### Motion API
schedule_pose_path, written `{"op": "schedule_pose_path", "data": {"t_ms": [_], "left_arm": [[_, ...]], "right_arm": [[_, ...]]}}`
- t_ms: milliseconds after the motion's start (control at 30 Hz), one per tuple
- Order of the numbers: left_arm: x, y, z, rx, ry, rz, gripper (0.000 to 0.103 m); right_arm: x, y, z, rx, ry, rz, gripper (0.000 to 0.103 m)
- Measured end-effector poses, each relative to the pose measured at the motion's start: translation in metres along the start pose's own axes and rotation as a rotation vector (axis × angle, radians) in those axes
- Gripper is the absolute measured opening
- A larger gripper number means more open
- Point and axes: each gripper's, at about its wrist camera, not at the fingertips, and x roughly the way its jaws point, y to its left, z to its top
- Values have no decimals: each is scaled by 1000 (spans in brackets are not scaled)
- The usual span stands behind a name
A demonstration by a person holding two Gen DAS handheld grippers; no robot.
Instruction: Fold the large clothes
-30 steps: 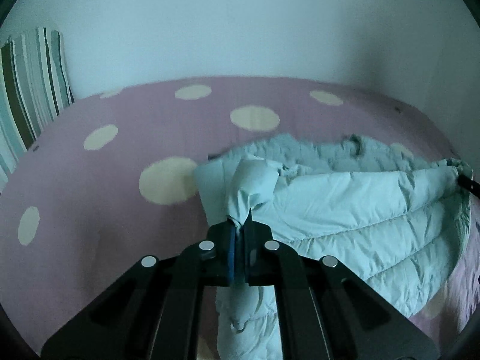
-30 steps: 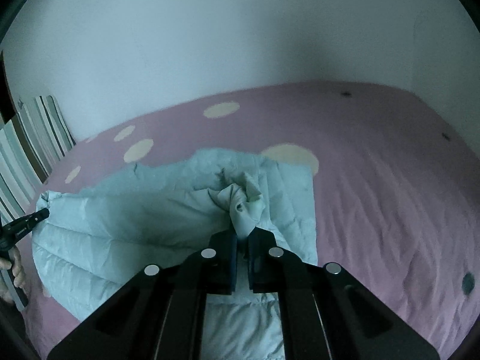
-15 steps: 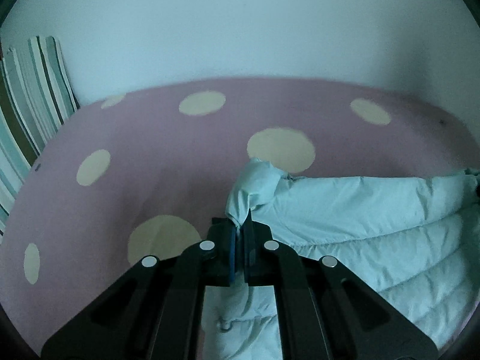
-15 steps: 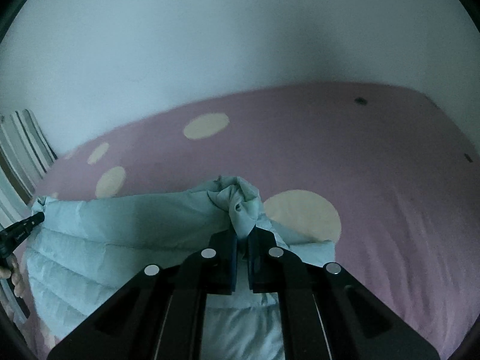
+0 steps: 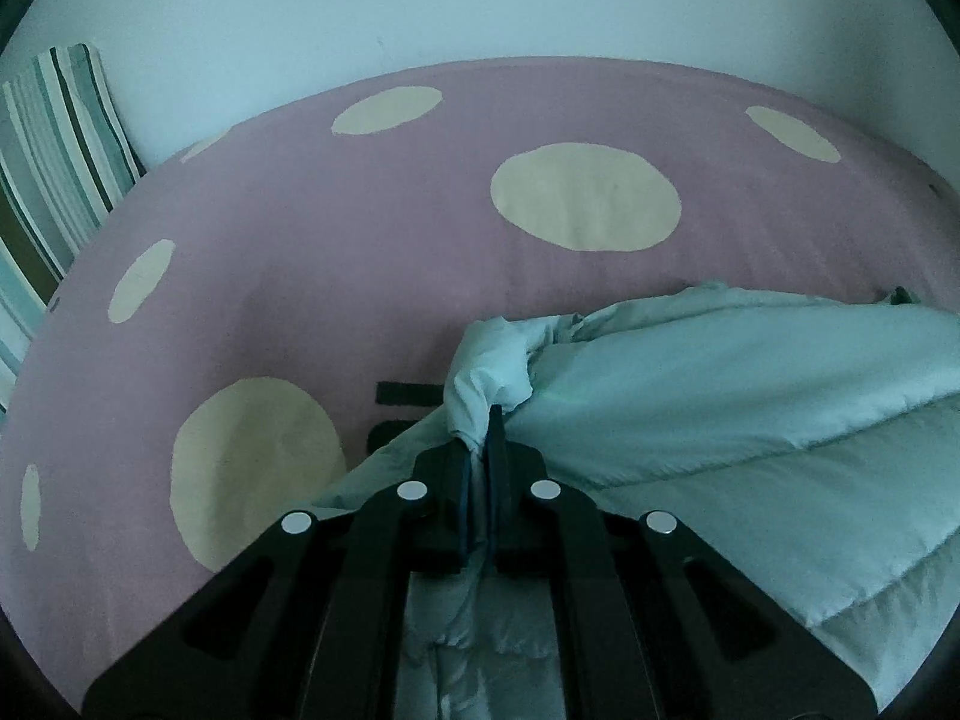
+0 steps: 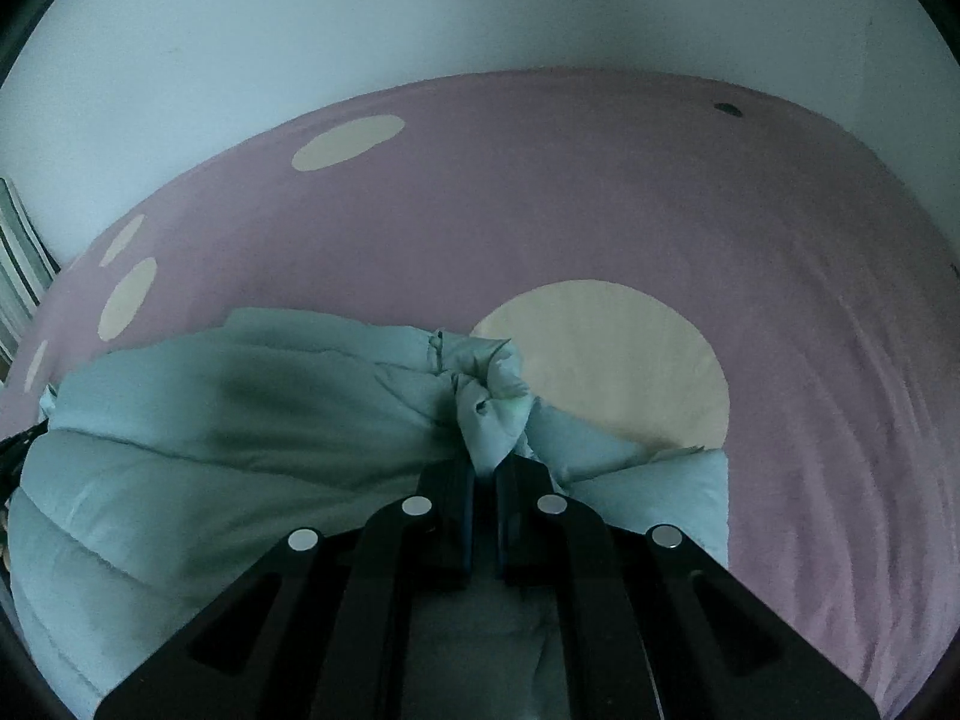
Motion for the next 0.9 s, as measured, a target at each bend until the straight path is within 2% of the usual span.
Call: {"op": "schedule_pose_path", "data": {"t_ms": [133,167,233,300,333,400,467,500,600,733,900], "left_arm": [[0,-2,2,5,-1,13,6],[-3,-2,2,7,2,16,10],[-11,3,3,-2,11,5,19],[-23,9,1,-30,6,-20,36],[-35,14,0,-54,-11,-37,39],[-54,19,-5,-89,-47,-49,48],[-77,17,-13,-120,-88,-79,54],[-90,11,-18,-127,-110,-105,58],[-104,-11,-27,-106,-138,-148,65],[-83,-45,-37,-72,-76,-162,67],[-54,-54,-46,-74,-54,-133,72]], "right_arm": [[-2,4,4,-1,-12,-2,5],[-1,6,6,0,-17,4,6],[-10,3,7,11,-33,22,6],[-25,-2,6,25,-50,21,7],[-34,-4,6,35,-66,20,7],[-59,3,5,43,-116,22,13],[-76,13,2,38,-153,45,34],[-84,22,-1,26,-170,61,37],[-86,51,-12,-33,-158,109,38],[-63,79,-25,-97,-108,111,38],[-32,85,-44,-111,-64,78,40]]}}
